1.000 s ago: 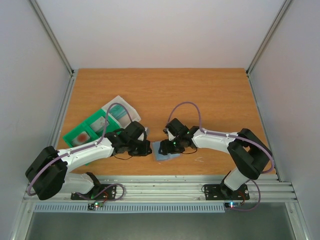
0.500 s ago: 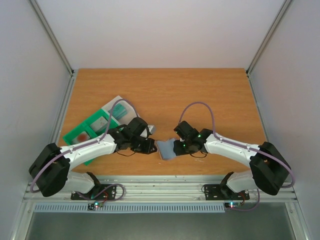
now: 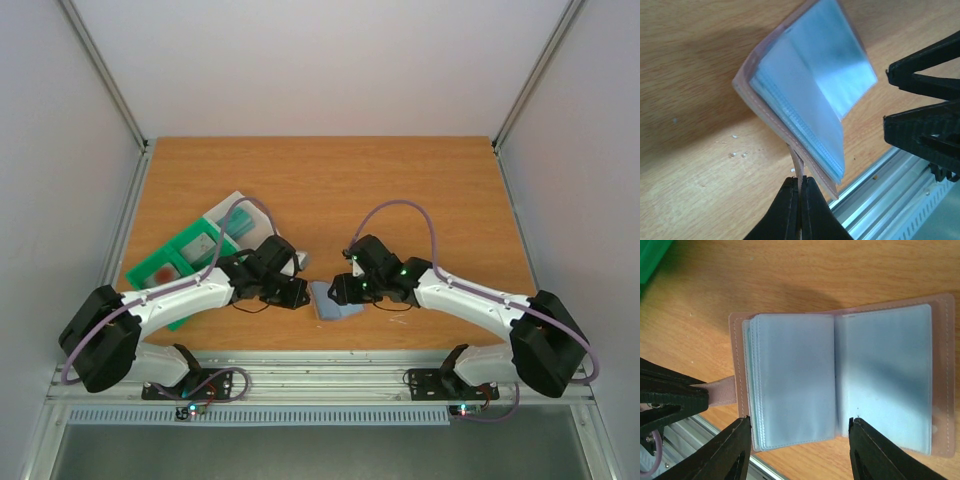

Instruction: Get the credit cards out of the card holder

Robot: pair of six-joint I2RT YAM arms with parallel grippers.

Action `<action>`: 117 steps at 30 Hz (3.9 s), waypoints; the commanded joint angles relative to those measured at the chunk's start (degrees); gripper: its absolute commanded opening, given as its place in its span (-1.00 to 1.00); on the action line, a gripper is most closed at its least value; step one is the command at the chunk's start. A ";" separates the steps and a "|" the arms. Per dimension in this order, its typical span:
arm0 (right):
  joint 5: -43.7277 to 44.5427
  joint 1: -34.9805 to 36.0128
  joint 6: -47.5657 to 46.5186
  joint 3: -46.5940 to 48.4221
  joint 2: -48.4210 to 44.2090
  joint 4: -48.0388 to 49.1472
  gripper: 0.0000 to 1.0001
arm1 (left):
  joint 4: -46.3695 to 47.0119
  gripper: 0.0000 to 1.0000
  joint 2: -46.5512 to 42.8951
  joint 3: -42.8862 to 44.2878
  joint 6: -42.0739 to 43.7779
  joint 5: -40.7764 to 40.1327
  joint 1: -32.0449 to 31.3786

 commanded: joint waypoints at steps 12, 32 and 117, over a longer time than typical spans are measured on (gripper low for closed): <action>-6.48 0.10 -1.36 5.19 14.22 5.07 0.34 | 1.32 -0.99 -0.98 -1.61 -3.93 -4.84 1.24; 1.58 0.10 -1.12 1.67 15.58 1.90 0.00 | -0.47 -0.99 -1.60 -1.76 -3.08 -5.69 1.41; -9.22 0.27 -1.31 4.10 16.09 5.03 0.36 | 1.20 -0.99 1.06 0.58 -1.70 -1.77 1.68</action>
